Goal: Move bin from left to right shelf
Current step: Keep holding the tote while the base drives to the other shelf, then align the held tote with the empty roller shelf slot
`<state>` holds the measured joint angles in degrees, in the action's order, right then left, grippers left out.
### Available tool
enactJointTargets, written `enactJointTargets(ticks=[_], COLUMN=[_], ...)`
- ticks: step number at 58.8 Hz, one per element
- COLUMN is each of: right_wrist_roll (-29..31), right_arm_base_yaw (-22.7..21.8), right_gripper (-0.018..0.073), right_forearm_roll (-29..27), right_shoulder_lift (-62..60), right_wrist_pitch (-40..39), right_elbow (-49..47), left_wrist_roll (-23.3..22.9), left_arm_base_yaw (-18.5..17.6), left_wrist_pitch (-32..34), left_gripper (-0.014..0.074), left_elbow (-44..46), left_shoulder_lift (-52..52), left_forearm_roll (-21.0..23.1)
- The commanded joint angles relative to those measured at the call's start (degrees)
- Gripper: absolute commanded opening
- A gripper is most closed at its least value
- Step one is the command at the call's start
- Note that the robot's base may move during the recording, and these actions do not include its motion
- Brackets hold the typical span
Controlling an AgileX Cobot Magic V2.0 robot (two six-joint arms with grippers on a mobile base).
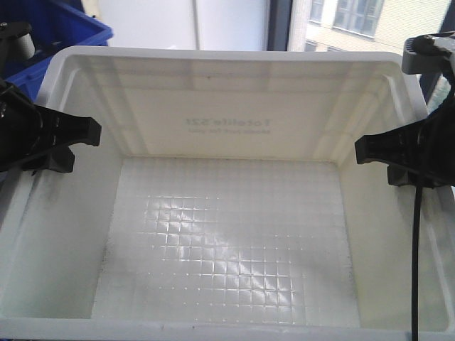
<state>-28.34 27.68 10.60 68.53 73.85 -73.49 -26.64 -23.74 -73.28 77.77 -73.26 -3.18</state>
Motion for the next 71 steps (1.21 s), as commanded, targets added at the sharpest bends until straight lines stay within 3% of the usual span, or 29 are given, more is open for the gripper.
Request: enactJointTargets(ticks=[1, 71], right_wrist_roll=[-0.6, -0.6], right_arm_base_yaw=[-0.29, -0.29], right_gripper=[0.0, 0.0], right_forearm_roll=[3.89, 3.89], right_shoulder_lift=[-1.56, -1.56], right_wrist_pitch=[-0.19, -0.18], right_elbow=[-2.38, -2.38], left_wrist_roll=[0.58, 0.58], left_arm_base_yaw=[-0.34, -0.34], left_wrist_pitch=[2.1, 2.1], left_gripper=[-0.0006, -0.0006], left_elbow=[1.71, 1.71], left_shoulder_lift=[2.27, 2.27], left_forearm_roll=[-0.46, -0.46])
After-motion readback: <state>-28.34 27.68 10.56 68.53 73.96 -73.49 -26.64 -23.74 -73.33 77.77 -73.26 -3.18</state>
